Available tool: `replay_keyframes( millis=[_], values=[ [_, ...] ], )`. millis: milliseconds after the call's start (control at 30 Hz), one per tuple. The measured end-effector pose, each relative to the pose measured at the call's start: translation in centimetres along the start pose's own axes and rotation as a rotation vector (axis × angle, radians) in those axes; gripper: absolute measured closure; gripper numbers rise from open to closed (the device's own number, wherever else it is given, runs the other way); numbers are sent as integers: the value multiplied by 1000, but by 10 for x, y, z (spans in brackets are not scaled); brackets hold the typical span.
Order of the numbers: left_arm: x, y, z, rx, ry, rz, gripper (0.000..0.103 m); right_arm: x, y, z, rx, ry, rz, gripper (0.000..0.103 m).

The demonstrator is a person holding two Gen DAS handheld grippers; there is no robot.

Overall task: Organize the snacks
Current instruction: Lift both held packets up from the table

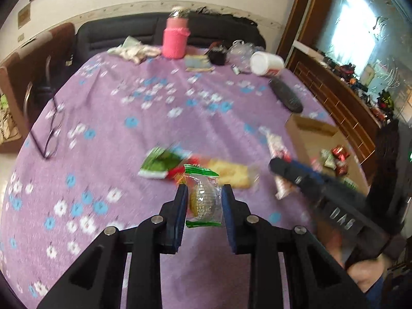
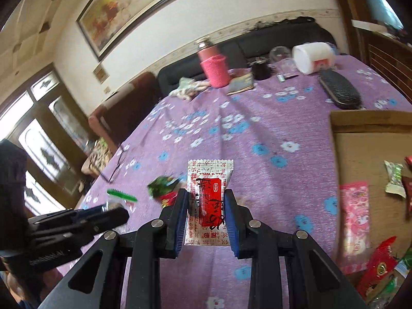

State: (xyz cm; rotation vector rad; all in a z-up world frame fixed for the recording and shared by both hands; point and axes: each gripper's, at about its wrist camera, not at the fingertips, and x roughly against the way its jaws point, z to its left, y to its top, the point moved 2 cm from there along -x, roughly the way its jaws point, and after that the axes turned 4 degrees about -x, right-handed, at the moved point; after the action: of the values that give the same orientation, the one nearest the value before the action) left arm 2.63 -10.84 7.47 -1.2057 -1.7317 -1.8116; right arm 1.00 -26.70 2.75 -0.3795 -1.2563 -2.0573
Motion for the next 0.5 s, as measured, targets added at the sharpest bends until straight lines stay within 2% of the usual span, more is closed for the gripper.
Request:
replay_keyframes(
  millis=[167, 233, 367, 500],
  values=[
    [-15, 26, -23, -4, -46, -64, 77, 7, 7, -21, -86, -39, -42, 73],
    [-29, 26, -26, -7, -30, -75, 77, 10, 9, -25, -106, -52, -56, 73],
    [-54, 16, -16, 13, -75, -22, 77, 12, 10, -31, -121, -75, -62, 73],
    [-63, 10, -8, 29, -96, 13, 77, 6, 5, -30, -140, -47, -29, 73]
  ],
)
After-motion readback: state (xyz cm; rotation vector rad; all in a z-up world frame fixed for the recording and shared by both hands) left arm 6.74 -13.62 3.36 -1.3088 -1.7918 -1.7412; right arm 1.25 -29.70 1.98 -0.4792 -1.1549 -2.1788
